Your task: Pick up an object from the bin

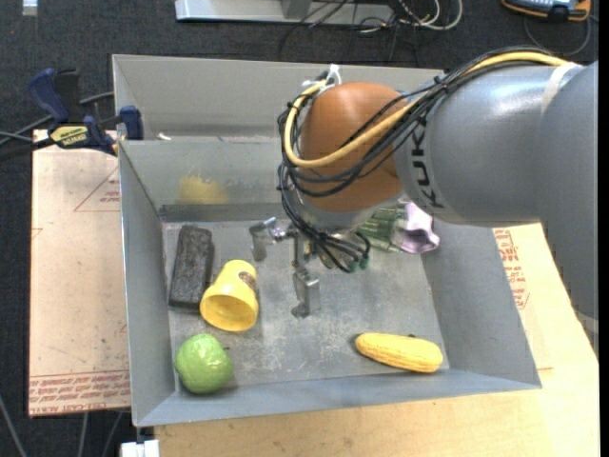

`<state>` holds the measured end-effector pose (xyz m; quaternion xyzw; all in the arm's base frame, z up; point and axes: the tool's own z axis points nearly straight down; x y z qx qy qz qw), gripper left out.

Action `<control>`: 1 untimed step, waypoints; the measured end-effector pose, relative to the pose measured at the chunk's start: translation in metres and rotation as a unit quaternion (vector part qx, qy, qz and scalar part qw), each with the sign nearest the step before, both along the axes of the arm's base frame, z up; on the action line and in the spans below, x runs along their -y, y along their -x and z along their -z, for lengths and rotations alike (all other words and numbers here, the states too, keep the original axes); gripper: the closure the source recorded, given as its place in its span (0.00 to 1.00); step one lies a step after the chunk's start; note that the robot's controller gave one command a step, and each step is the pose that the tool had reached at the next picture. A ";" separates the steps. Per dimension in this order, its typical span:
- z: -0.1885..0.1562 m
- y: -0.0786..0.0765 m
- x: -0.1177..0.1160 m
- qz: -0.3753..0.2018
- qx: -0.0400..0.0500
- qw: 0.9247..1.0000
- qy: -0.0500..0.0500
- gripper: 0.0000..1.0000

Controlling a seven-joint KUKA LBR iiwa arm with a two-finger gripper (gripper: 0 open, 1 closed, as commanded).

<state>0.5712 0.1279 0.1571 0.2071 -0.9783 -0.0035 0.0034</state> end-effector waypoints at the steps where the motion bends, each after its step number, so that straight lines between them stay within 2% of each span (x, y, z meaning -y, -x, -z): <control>1: -0.002 -0.005 -0.023 0.068 0.012 0.998 0.001 0.00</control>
Offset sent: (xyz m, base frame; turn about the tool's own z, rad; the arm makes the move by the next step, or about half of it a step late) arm 0.0552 0.0586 -0.0744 -0.2146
